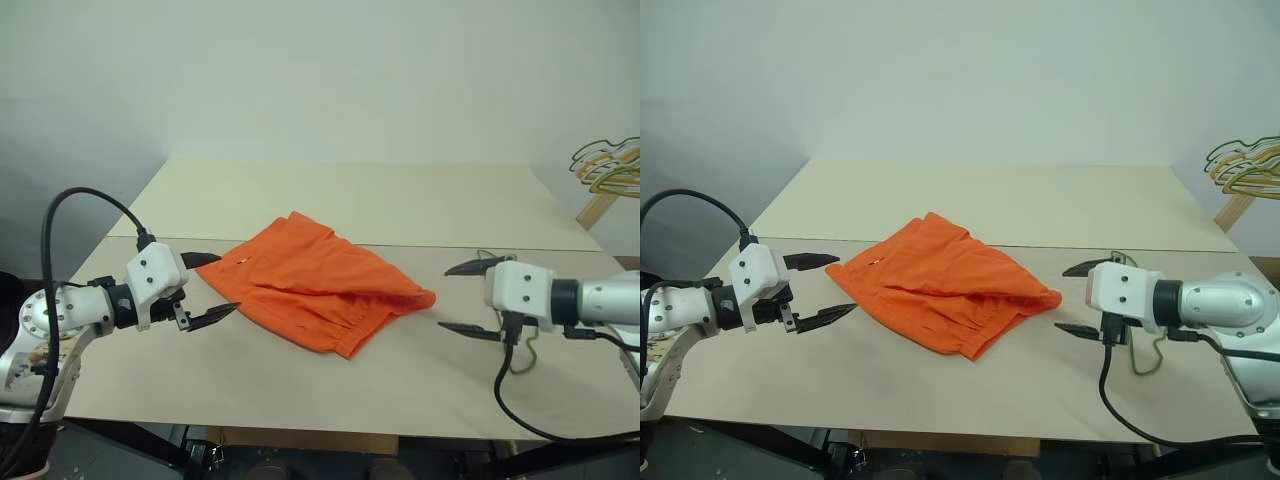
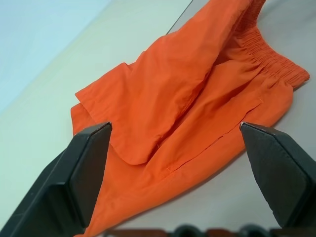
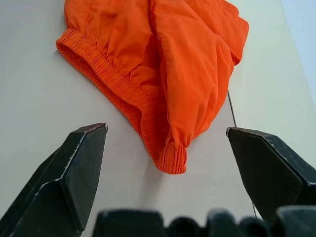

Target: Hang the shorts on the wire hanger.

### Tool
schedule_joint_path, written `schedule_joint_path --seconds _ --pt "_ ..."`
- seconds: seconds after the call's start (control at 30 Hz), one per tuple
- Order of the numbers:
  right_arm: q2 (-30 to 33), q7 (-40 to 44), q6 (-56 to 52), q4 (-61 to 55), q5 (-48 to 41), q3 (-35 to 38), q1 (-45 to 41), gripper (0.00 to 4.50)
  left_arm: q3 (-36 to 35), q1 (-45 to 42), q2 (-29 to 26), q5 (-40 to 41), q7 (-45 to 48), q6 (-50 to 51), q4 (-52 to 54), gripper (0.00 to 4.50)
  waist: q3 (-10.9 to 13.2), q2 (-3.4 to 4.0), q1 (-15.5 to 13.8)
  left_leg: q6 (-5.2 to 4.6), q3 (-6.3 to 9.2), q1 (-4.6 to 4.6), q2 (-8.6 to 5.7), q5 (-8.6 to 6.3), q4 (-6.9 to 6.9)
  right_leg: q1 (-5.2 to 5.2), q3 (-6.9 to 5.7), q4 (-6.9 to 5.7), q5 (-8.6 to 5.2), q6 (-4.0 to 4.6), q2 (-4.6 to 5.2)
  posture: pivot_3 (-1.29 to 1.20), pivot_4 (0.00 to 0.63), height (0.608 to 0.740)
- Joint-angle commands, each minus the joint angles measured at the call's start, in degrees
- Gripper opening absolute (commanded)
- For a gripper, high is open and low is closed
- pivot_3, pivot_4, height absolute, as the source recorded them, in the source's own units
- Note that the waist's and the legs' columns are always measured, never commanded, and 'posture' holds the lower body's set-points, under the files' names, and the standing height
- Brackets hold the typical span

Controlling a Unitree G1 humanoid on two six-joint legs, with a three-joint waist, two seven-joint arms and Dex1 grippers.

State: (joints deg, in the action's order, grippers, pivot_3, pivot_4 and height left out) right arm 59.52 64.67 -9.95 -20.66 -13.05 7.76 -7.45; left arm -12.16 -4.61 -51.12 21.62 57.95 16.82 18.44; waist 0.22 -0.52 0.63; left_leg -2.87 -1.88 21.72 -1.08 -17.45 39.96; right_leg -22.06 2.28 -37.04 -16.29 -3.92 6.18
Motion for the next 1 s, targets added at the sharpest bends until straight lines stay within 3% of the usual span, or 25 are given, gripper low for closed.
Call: schedule_joint_path --seconds 0.03,0.43,0.63,0.83,1.0 --pt "0.5 -0.3 1.4 -0.5 0.0 0.9 -1.2 4.48 -1.2 -0.6 -0.8 0.8 0.0 0.4 1.6 4.50 0.0 0.00 0.0 0.00 0.00 0.00 0.00 0.00 0.00 0.00 0.00 0.00 0.00 0.00 0.00 -0.02 0.000 0.740" --pt "-0.8 -1.7 -2.2 -3.4 -1.1 -1.0 -2.4 4.48 0.1 -0.8 -0.1 -1.1 -1.0 -0.6 0.3 4.50 0.0 -0.01 0.0 0.00 -0.01 0.00 0.00 0.00 0.00 0.00 0.01 0.00 0.00 0.00 0.00 -0.04 0.000 0.740" --pt "-3.6 -4.6 -10.8 -9.4 1.6 -10.6 -4.5 4.48 2.1 -0.6 -0.1 -3.7 -0.6 -2.2 -1.5 4.50 0.0 -0.01 0.2 0.01 -0.02 0.00 0.01 0.00 0.00 -0.02 0.02 -0.01 0.00 0.00 -0.02 -0.07 0.000 0.740" --pt "-11.9 -12.0 -22.4 -14.9 6.8 -23.3 -8.3 4.48 4.6 -0.8 -0.8 -6.2 0.4 -3.5 -3.6 4.50 0.0 -0.01 0.4 0.03 -0.02 0.02 0.02 0.01 -0.01 -0.09 0.01 -0.02 -0.01 0.01 -0.02 -0.08 0.000 0.740" --pt "-17.4 -16.4 -21.9 -13.0 17.5 -35.6 -10.0 4.48 6.0 -1.2 -1.4 -7.3 1.5 -4.1 -4.7 4.50 0.0 -0.02 0.6 0.15 -0.02 0.12 -0.06 0.08 0.02 -0.17 -0.03 -0.04 -0.01 0.02 -0.03 -0.10 0.000 0.740"
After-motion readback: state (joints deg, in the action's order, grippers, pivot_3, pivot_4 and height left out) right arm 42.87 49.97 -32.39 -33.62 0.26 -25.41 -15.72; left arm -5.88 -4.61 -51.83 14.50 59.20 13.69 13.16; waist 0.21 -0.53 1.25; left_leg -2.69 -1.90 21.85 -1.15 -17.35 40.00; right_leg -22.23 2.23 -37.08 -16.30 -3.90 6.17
